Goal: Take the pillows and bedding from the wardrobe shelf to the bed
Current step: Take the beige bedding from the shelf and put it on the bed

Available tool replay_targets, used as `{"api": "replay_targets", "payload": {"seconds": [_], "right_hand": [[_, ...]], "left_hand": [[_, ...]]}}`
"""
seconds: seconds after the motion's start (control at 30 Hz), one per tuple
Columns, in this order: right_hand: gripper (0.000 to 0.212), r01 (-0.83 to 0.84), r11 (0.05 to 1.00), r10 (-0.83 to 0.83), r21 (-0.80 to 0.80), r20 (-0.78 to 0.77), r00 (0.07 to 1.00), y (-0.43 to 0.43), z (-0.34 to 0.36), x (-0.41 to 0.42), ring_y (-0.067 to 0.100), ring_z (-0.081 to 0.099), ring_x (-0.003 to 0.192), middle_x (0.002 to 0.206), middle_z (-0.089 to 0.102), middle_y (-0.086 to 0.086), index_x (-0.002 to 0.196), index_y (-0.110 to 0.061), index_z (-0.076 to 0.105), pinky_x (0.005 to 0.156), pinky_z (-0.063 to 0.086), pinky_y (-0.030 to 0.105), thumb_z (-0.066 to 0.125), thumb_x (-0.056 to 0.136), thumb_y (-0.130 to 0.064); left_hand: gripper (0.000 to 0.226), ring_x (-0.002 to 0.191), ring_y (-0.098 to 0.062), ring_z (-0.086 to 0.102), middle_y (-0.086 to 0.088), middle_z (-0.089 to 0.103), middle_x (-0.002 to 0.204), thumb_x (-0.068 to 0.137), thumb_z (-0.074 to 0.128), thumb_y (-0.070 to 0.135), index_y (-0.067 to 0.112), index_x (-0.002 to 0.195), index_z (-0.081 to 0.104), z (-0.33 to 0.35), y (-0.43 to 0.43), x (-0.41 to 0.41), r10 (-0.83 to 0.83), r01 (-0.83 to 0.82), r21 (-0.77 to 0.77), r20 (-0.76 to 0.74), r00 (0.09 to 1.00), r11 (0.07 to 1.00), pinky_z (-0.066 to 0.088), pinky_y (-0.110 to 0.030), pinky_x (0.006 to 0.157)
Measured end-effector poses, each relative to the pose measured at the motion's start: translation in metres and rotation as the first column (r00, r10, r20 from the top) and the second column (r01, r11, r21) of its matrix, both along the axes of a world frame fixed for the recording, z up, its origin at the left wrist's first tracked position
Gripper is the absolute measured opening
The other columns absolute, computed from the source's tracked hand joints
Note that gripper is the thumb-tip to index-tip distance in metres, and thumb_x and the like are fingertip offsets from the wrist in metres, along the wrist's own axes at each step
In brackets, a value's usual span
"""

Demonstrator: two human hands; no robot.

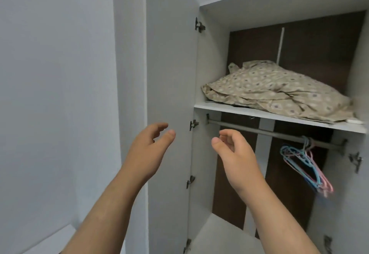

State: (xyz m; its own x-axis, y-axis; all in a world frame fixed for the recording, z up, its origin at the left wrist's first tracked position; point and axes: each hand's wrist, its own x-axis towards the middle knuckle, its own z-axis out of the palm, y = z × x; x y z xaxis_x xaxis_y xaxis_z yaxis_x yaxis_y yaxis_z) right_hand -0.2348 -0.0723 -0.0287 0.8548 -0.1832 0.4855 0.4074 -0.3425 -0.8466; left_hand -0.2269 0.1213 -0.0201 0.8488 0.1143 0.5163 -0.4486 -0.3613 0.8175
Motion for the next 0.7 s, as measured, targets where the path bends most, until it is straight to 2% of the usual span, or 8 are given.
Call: {"api": "replay_targets", "payload": {"seconds": [0.07,0.23,0.33,0.4,0.53,0.63,0.7], "right_hand": [[0.036,0.078,0.997,-0.078,-0.002,-0.006,0.997,-0.022,0.004,0.004,0.007,0.050,0.119,0.125,0.056,-0.010,0.125,-0.027,0.054,0.100,0.040,0.031,0.059,0.091,-0.037],[0.035,0.298,0.954,-0.298,-0.020,0.016,0.955,-0.060,0.010,0.022,0.009,0.050,0.120,0.126,0.055,-0.010,0.124,-0.030,0.053,0.100,0.042,0.032,0.059,0.091,-0.038],[0.038,0.393,0.919,-0.393,-0.012,0.011,0.919,-0.067,0.018,0.039,0.009,0.050,0.122,0.129,0.055,-0.008,0.127,-0.027,0.053,0.103,0.041,0.034,0.059,0.091,-0.037],[0.038,0.441,0.898,-0.441,-0.005,0.011,0.898,-0.069,0.021,0.051,0.010,0.051,0.121,0.128,0.056,-0.008,0.126,-0.027,0.053,0.104,0.044,0.039,0.060,0.090,-0.037],[0.038,0.538,0.843,-0.538,0.000,0.007,0.843,-0.078,0.026,0.070,0.011,0.054,0.117,0.125,0.058,-0.008,0.124,-0.027,0.054,0.103,0.044,0.040,0.061,0.089,-0.039],[0.048,0.600,0.800,-0.600,0.001,-0.002,0.800,-0.092,0.024,0.082,0.009,0.055,0.116,0.123,0.059,-0.012,0.122,-0.030,0.055,0.103,0.043,0.043,0.061,0.079,-0.052],[0.046,0.627,0.779,-0.627,0.011,-0.011,0.779,-0.106,0.022,0.088,0.010,0.055,0.118,0.123,0.059,-0.012,0.120,-0.032,0.056,0.102,0.044,0.042,0.061,0.079,-0.051]], "left_hand": [[0.045,0.124,-0.006,0.049,0.014,0.057,0.130,0.088,0.054,0.050,0.030,0.128,0.056,0.004,-0.022,0.022,-0.069,0.069,-0.002,0.009,0.998,0.998,0.039,-0.031,0.102],[0.036,0.120,-0.009,0.052,0.008,0.060,0.126,0.093,0.055,0.035,0.021,0.127,0.059,0.013,-0.065,0.081,-0.245,0.245,-0.031,0.020,0.969,0.969,0.039,-0.031,0.103],[0.035,0.116,-0.007,0.053,0.008,0.060,0.124,0.093,0.056,0.033,0.020,0.126,0.059,0.021,-0.082,0.118,-0.350,0.351,-0.030,0.035,0.936,0.936,0.039,-0.024,0.096],[0.036,0.114,-0.006,0.053,0.007,0.061,0.124,0.093,0.057,0.032,0.019,0.126,0.059,0.028,-0.091,0.143,-0.406,0.407,-0.044,0.039,0.913,0.912,0.038,-0.022,0.093],[0.037,0.121,-0.010,0.052,0.008,0.060,0.127,0.093,0.056,0.035,0.020,0.127,0.060,0.034,-0.109,0.181,-0.468,0.469,-0.021,0.046,0.883,0.883,0.039,-0.029,0.099],[0.037,0.122,-0.010,0.051,0.008,0.059,0.129,0.093,0.055,0.036,0.022,0.128,0.059,0.035,-0.129,0.204,-0.512,0.513,-0.012,0.028,0.858,0.858,0.038,-0.030,0.102],[0.037,0.122,-0.009,0.051,0.009,0.058,0.129,0.093,0.056,0.037,0.024,0.127,0.059,0.035,-0.145,0.217,-0.533,0.533,-0.003,0.032,0.846,0.846,0.039,-0.031,0.102]]}}
